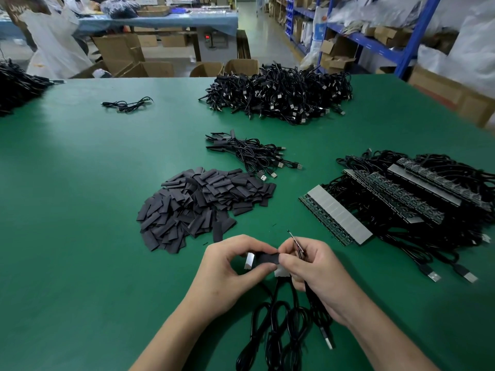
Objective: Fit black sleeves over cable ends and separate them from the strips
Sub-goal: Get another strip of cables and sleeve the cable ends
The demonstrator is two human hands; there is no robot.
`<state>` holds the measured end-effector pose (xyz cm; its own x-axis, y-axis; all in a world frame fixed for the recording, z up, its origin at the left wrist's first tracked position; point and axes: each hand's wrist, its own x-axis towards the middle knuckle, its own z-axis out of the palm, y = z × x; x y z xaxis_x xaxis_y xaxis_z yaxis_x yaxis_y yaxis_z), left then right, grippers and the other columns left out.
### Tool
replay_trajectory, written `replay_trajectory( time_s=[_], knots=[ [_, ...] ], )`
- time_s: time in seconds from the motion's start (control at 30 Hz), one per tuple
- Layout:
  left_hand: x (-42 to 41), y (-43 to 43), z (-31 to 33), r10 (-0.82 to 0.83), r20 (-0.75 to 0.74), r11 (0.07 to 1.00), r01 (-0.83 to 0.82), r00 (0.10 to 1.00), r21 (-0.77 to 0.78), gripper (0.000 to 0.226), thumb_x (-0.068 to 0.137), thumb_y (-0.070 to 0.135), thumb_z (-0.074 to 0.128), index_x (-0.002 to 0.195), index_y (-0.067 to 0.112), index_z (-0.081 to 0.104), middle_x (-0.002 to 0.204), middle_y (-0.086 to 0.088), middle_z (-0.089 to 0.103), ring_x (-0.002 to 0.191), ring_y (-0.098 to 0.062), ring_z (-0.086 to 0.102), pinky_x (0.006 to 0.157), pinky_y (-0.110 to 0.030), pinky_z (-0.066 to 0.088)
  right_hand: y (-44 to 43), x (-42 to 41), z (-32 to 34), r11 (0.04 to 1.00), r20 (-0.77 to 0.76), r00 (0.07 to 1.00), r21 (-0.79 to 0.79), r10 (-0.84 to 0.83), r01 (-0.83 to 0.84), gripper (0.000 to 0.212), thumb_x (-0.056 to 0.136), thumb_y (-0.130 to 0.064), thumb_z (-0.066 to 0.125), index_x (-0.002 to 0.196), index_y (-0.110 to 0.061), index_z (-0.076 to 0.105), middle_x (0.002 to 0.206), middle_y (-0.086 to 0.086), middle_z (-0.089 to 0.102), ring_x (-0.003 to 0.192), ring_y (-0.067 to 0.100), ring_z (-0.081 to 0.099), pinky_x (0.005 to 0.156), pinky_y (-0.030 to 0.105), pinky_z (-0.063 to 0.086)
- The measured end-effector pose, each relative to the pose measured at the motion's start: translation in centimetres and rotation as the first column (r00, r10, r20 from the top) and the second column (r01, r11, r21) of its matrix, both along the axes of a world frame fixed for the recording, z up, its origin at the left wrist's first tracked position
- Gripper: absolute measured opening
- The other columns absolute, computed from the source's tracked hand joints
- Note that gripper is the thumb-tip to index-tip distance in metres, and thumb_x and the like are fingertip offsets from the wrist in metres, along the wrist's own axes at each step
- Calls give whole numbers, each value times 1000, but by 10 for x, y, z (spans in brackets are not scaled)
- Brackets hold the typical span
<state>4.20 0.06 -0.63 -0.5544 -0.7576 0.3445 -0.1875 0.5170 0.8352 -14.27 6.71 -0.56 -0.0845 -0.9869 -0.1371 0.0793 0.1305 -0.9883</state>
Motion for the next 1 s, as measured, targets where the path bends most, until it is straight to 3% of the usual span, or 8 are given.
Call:
replay_trajectory(
  time_s=[0.13,0.2,0.27,0.4,0.5,0.67,1.0],
  knots=[
    [3,0,4,-10,61,996,15,998,-85,18,85,17,84,100,25,79,94,13,75,90,-11,71,82,-28,55,0,0,-2,1000,-61,998,6,18,-17,10,81,-23,66,72,-29,69,55,-14,52,46,8,38,59,36,38],
    [5,0,6,-5,86,995,14,996,-99,16,85,19,84,99,25,80,95,14,75,91,-11,71,83,-36,56,0,0,-1,1000,-92,995,7,28,-28,6,77,-30,69,76,-25,70,60,-9,55,51,10,41,55,31,39],
    [5,1,7,-1,98,994,12,995,-112,16,84,18,85,98,25,80,95,15,75,91,-9,71,84,-39,55,1,0,0,999,-120,992,6,43,-43,19,72,-39,70,80,-23,72,66,-1,56,53,11,42,49,24,36],
    [5,1,8,-23,81,993,32,996,-111,17,84,14,85,98,22,80,95,14,75,91,-9,72,84,-34,56,1,-2,0,998,-114,991,18,64,-62,17,74,-37,71,79,-21,73,69,6,53,52,10,38,47,21,32],
    [5,0,7,-41,72,995,47,997,-91,16,85,16,84,99,22,80,96,14,74,93,-9,72,83,-28,55,0,-3,-2,999,-94,994,29,49,-46,9,78,-24,69,73,-17,69,63,2,49,48,7,37,45,19,32],
    [5,-2,7,-55,72,995,61,996,-79,13,86,23,83,99,23,80,97,16,74,93,-9,72,84,-18,52,1,-2,-1,999,-130,990,34,45,-41,9,78,-22,67,69,-20,65,60,0,46,45,6,38,44,17,32],
    [6,-2,5,-31,90,995,40,995,-92,9,86,20,83,95,24,81,93,16,75,89,-9,72,82,-27,56,1,-2,-1,998,-170,984,35,51,-46,13,78,-25,68,72,-15,65,61,1,46,48,9,37,46,21,32]
  ],
)
